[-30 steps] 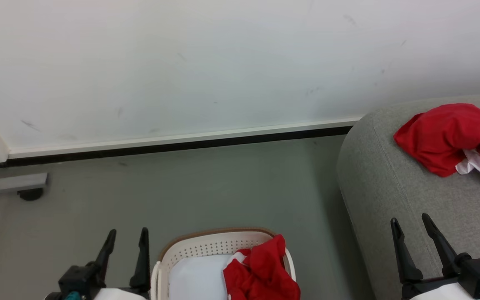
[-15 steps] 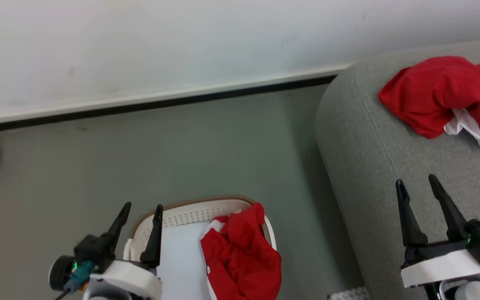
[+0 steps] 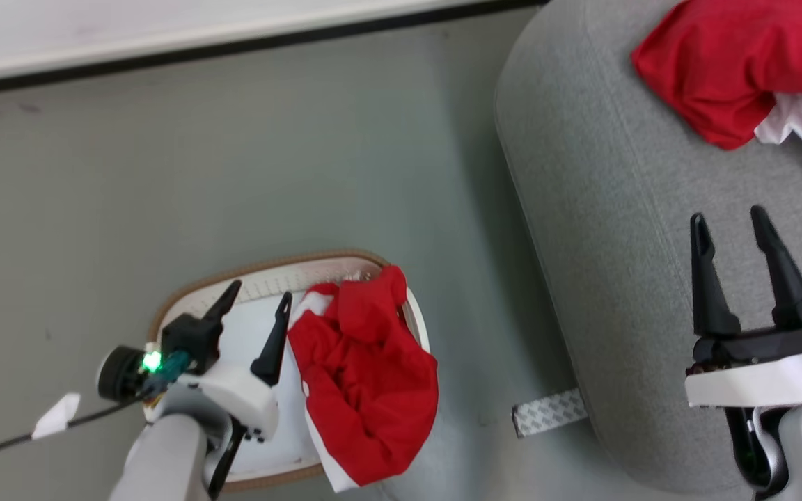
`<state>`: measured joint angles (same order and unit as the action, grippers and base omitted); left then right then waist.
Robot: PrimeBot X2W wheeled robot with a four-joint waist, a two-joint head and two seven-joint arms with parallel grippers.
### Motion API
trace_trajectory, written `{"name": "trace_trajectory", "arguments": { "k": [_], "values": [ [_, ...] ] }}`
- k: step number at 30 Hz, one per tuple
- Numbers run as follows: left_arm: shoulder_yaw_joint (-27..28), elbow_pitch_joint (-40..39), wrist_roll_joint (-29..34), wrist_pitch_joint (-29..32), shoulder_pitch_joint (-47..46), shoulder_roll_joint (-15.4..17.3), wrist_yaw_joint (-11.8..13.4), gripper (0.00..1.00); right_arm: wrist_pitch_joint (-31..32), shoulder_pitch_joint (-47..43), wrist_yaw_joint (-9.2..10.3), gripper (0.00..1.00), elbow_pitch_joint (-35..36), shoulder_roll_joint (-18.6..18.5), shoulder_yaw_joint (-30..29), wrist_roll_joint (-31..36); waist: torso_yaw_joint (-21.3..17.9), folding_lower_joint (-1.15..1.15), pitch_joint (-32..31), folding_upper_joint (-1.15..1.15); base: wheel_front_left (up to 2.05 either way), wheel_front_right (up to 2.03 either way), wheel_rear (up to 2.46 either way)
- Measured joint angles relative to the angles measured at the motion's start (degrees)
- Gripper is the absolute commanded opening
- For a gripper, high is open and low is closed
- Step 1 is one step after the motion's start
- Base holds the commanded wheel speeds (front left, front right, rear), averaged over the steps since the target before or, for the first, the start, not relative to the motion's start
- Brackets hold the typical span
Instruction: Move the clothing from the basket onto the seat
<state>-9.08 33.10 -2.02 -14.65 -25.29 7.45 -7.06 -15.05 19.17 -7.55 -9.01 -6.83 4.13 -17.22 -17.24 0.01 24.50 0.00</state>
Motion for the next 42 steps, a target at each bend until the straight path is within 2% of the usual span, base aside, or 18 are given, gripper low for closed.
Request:
{"name": "trace_trajectory", "arguments": {
  "k": [8, 12, 18, 28, 42],
  "values": [
    [-4.22, 11.67, 0.94, 1.12, -10.12, 0.51, -0.25, 1.0, 0.0, 4.01, 0.0, 1.0, 1.54, 0.4, -2.0, -0.01, -1.36, 0.0, 7.37, 0.0, 0.0, 0.0, 0.0],
    [-6.15, 18.12, 0.6, 3.74, -14.19, 0.73, -0.33, 1.0, -0.01, 5.68, 0.0, 1.0, 2.41, 1.1, -2.25, -0.01, -2.34, 0.0, 10.69, 0.0, 0.0, 0.0, 0.0],
    [-12.47, 26.17, -4.6, 9.55, -17.98, 0.21, -0.47, 1.0, 0.0, 6.82, 0.0, 1.0, 3.04, 2.05, -2.29, -0.11, -4.38, 0.0, 14.31, 0.0, 0.0, 0.0, 0.0],
    [-18.87, 33.85, -12.39, 20.25, -21.91, 2.79, -0.47, 1.0, 0.0, 7.73, 0.0, 1.0, 3.44, 3.45, -1.11, -0.71, -7.74, -0.01, 17.69, 0.0, 0.0, 0.0, 0.0],
    [-24.35, 38.44, -15.3, 33.32, -24.7, 5.55, -0.46, 1.0, 0.0, 8.96, 0.0, 1.0, 3.99, 3.83, 1.16, -3.66, -11.85, -0.01, 22.2, 0.0, 0.0, 0.0, 0.0]
  ]
}}
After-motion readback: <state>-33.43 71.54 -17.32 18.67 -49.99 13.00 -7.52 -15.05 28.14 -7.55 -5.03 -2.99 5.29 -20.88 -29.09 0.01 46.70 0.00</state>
